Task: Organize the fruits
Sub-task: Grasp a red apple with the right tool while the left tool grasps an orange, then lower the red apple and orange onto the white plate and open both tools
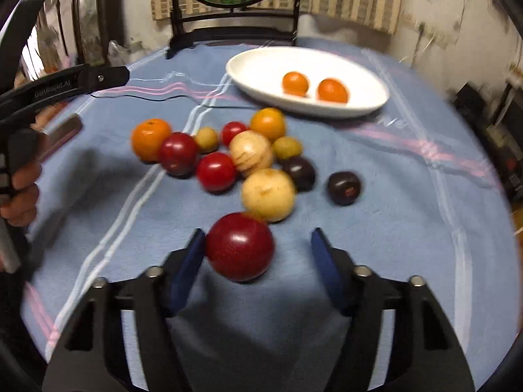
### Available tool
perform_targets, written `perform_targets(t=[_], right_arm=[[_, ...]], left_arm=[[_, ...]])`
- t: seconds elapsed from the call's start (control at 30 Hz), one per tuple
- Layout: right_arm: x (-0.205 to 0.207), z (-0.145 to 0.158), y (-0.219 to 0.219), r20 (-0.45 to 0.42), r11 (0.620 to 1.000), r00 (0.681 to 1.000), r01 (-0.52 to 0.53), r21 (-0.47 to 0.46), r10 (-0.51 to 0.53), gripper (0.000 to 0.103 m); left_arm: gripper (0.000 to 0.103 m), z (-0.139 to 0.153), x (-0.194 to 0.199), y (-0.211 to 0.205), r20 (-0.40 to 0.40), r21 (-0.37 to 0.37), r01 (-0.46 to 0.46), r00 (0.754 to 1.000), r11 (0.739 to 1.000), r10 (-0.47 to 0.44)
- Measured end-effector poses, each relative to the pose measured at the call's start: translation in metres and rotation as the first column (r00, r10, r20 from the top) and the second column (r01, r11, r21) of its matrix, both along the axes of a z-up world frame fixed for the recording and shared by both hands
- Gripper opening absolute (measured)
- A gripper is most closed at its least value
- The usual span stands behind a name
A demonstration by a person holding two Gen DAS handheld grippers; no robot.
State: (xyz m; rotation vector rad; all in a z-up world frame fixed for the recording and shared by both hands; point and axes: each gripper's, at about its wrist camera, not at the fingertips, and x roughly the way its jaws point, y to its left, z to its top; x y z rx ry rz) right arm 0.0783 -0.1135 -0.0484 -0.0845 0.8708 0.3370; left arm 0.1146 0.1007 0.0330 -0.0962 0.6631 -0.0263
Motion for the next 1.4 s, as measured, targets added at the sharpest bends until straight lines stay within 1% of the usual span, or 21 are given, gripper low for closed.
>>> perform_targets(t=[0.03, 0.07, 0.13, 0.2, 0.23, 0.27, 0.3, 0.37, 0.43, 0.5, 0.57, 0.7, 0.77, 0.8, 0.83, 0.87, 1.03, 1.17, 1.23, 1.33, 1.4], right_arm=[[0.0, 0.0, -0.002, -0.024, 0.998, 1.0, -0.016, 0.055, 0.017, 0.041], [-0.003, 0.0, -0.003, -0.025, 0.998, 1.0, -0.007, 0.068, 0.009, 0.041], [-0.01, 0.001, -0.013, 0.0, 0.992, 1.0, -0.004, 0.123, 0.004, 0.041], [-0.01, -0.004, -0.026, -0.02, 0.983, 1.0, 0.009, 0.184, -0.006, 0.041], [-0.011, -0.005, -0.032, -0.028, 0.98, 0.999, 0.025, 0.198, -0.02, 0.041], [-0.013, -0.003, -0.034, -0.017, 0.979, 1.0, 0.028, 0.203, -0.025, 0.041], [-0.016, -0.002, -0.034, -0.002, 0.981, 1.0, 0.023, 0.193, -0.023, 0.041], [-0.021, -0.001, -0.027, 0.022, 0.987, 1.0, 0.003, 0.161, -0.006, 0.041], [-0.023, 0.0, -0.022, 0.031, 0.989, 0.999, -0.022, 0.144, 0.018, 0.041], [-0.023, 0.0, -0.021, 0.035, 0.989, 0.999, -0.038, 0.144, 0.034, 0.041], [-0.021, 0.0, -0.022, 0.029, 0.987, 0.999, -0.035, 0.156, 0.031, 0.041], [-0.018, 0.0, -0.028, 0.018, 0.981, 1.0, -0.022, 0.193, 0.019, 0.041], [-0.019, 0.0, -0.03, 0.021, 0.978, 1.0, -0.023, 0.206, 0.019, 0.041], [-0.02, 0.0, -0.03, 0.023, 0.977, 1.0, -0.023, 0.211, 0.019, 0.041], [-0.02, 0.0, -0.03, 0.024, 0.976, 1.0, -0.024, 0.215, 0.02, 0.041], [-0.02, 0.0, -0.03, 0.024, 0.975, 0.999, -0.026, 0.219, 0.021, 0.041], [-0.02, 0.001, -0.032, 0.032, 0.971, 0.999, -0.027, 0.236, 0.02, 0.041], [-0.02, 0.007, -0.04, 0.055, 0.95, 0.997, -0.06, 0.306, 0.045, 0.041], [-0.014, 0.012, -0.048, 0.065, 0.943, 0.997, -0.055, 0.327, 0.035, 0.041], [0.0, 0.025, -0.058, 0.109, 0.951, 0.994, -0.018, 0.309, -0.017, 0.041], [0.019, 0.034, -0.066, 0.112, 0.947, 0.993, 0.001, 0.322, -0.039, 0.041]], left_arm=[[0.101, 0.0, 0.0, 0.002, -0.003, -0.018, 0.01, 1.0, 1.0, -0.01], [0.101, -0.001, 0.0, 0.002, -0.01, -0.033, 0.03, 0.999, 0.999, -0.031], [0.101, -0.006, -0.001, -0.002, -0.025, -0.032, 0.074, 0.997, 0.997, -0.075], [0.099, -0.012, -0.004, -0.013, -0.046, -0.021, 0.156, 0.986, 0.987, -0.157], [0.094, -0.014, -0.005, -0.018, -0.051, -0.011, 0.189, 0.981, 0.982, -0.189], [0.087, -0.016, -0.006, -0.026, -0.057, 0.003, 0.222, 0.973, 0.975, -0.222], [0.083, -0.019, -0.006, -0.031, -0.067, 0.009, 0.248, 0.967, 0.969, -0.247], [0.064, -0.025, -0.002, -0.036, -0.099, 0.007, 0.269, 0.959, 0.963, -0.267], [0.057, -0.034, 0.006, -0.036, -0.139, -0.003, 0.262, 0.955, 0.965, -0.26], [0.057, -0.037, 0.01, -0.035, -0.154, -0.032, 0.262, 0.952, 0.965, -0.264], [0.056, -0.04, 0.012, -0.036, -0.164, -0.045, 0.274, 0.947, 0.961, -0.277], [0.055, -0.053, 0.021, -0.043, -0.224, -0.03, 0.292, 0.93, 0.956, -0.292], [0.055, -0.06, 0.023, -0.047, -0.249, -0.01, 0.289, 0.926, 0.957, -0.283], [0.052, -0.059, 0.022, -0.048, -0.242, 0.0, 0.292, 0.928, 0.957, -0.283], [0.048, -0.06, 0.022, -0.05, -0.238, 0.004, 0.297, 0.928, 0.955, -0.287], [0.047, -0.06, 0.021, -0.051, -0.236, 0.007, 0.299, 0.928, 0.954, -0.289], [0.046, -0.059, 0.019, -0.05, -0.227, 0.008, 0.293, 0.932, 0.956, -0.283], [0.046, -0.049, 0.015, -0.05, -0.188, 0.009, 0.292, 0.94, 0.956, -0.286], [0.046, -0.042, 0.014, -0.049, -0.159, -0.011, 0.286, 0.945, 0.958, -0.284], [0.046, -0.028, 0.019, -0.05, -0.112, -0.064, 0.275, 0.953, 0.959, -0.281], [0.046, -0.02, 0.027, -0.057, -0.097, -0.072, 0.279, 0.954, 0.958, -0.285]])
